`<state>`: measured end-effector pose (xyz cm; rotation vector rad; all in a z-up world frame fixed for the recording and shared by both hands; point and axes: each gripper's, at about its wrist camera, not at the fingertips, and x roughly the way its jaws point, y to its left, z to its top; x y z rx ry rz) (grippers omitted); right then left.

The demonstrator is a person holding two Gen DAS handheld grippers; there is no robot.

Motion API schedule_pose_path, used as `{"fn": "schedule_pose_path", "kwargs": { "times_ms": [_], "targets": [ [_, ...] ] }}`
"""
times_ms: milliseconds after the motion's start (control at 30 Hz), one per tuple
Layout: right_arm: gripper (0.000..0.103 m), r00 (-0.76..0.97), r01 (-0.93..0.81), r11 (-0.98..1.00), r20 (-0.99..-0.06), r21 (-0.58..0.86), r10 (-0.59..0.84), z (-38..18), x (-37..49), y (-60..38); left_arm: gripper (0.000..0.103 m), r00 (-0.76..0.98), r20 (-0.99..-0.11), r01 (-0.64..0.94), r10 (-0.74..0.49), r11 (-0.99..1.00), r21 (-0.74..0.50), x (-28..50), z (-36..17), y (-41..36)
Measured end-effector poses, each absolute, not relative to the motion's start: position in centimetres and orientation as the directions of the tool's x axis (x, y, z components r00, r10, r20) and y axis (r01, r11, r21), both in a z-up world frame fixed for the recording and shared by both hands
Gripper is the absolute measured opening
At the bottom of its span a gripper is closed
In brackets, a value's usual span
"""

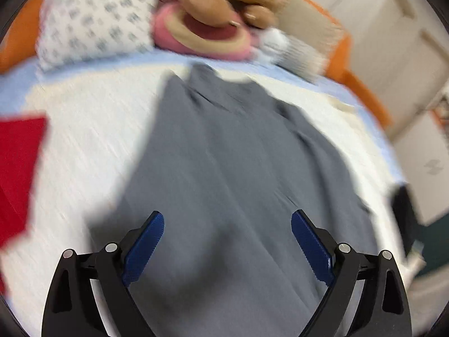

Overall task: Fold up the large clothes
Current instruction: 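Grasp the other grey side edge with the right tool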

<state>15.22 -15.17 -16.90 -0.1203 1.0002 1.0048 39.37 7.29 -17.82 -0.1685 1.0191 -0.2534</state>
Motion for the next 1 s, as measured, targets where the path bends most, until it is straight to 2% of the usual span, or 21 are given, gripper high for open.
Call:
{"fn": "schedule_pose_path", "kwargs": {
  "times_ms": [67,133,233,300,333,467,533,600,633,700,733,767,867,1000],
  "targets": [
    [0.028,0.167,-0.751,0.569,-0.737,0.336,0.655,-17.1,14.7,-14.8,0.093,0.487,-0.829,0.113,-0.274,0.961,-0.252,42.5,-18.1,7.6],
    [0.028,0.162,-0.748,0.568,-0.735,0.344,0.658,-17.7,14.7,-14.2,0.093,0.479,-0.834,0.09,-0.275,0.96,-0.265,45.3,-18.6,7.8],
    [0.028,0.163,-0.74,0.574,-0.734,0.351,0.66,-17.6,15.2,-14.8,0.093,0.459,-0.792,0.107,-0.402,0.91,-0.4,47.8,-19.5,8.4],
    [0.028,0.169,-0.733,0.58,-0.73,0.356,0.662,-17.7,15.5,-15.0,0.093,0.457,-0.783,0.082,-0.422,0.896,-0.436,49.3,-20.4,8.8],
    [0.028,0.169,-0.73,0.58,-0.727,0.36,0.665,-17.8,15.8,-15.2,0.093,0.453,-0.79,0.062,-0.413,0.899,-0.434,49.8,-21.0,9.0],
    [0.028,0.177,-0.727,0.581,-0.716,0.367,0.675,-17.6,16.5,-14.9,0.093,0.418,-0.867,0.008,-0.273,0.955,-0.296,51.7,-25.0,9.3],
    [0.028,0.185,-0.731,0.577,-0.708,0.365,0.682,-17.0,16.8,-14.4,0.094,0.427,-0.865,0.041,-0.265,0.961,-0.274,51.2,-24.4,8.8],
    [0.029,0.189,-0.739,0.568,-0.698,0.362,0.69,-16.2,16.8,-13.7,0.094,0.423,-0.853,0.062,-0.307,0.949,-0.311,50.6,-23.4,8.9],
    [0.034,0.186,-0.75,0.558,-0.697,0.355,0.692,-15.8,16.8,-12.9,0.094,0.422,-0.846,0.061,-0.325,0.942,-0.331,50.3,-22.7,9.4],
    [0.051,0.184,-0.773,0.54,-0.698,0.332,0.692,-15.2,16.6,-11.4,0.094,0.434,-0.83,0.054,-0.35,0.93,-0.364,49.4,-21.1,10.6],
    [0.07,0.164,-0.79,0.519,-0.704,0.327,0.691,-15.1,16.3,-10.2,0.094,0.441,-0.824,0.053,-0.355,0.927,-0.371,49.0,-20.5,10.8],
    [0.074,0.115,-0.811,0.483,-0.718,0.331,0.686,-15.2,16.1,-8.5,0.094,0.456,-0.818,0.044,-0.35,0.927,-0.372,48.4,-19.4,11.4],
    [0.073,0.051,-0.831,0.459,-0.778,0.316,0.627,-16.5,15.8,-4.1,0.094,0.472,-0.808,0.024,-0.353,0.921,-0.388,47.2,-17.8,12.9],
    [0.073,0.048,-0.839,0.487,-0.859,0.242,0.51,-18.6,14.9,1.4,0.094,0.489,-0.784,0.008,-0.382,0.901,-0.434,43.8,-16.6,15.2]
  ]
}}
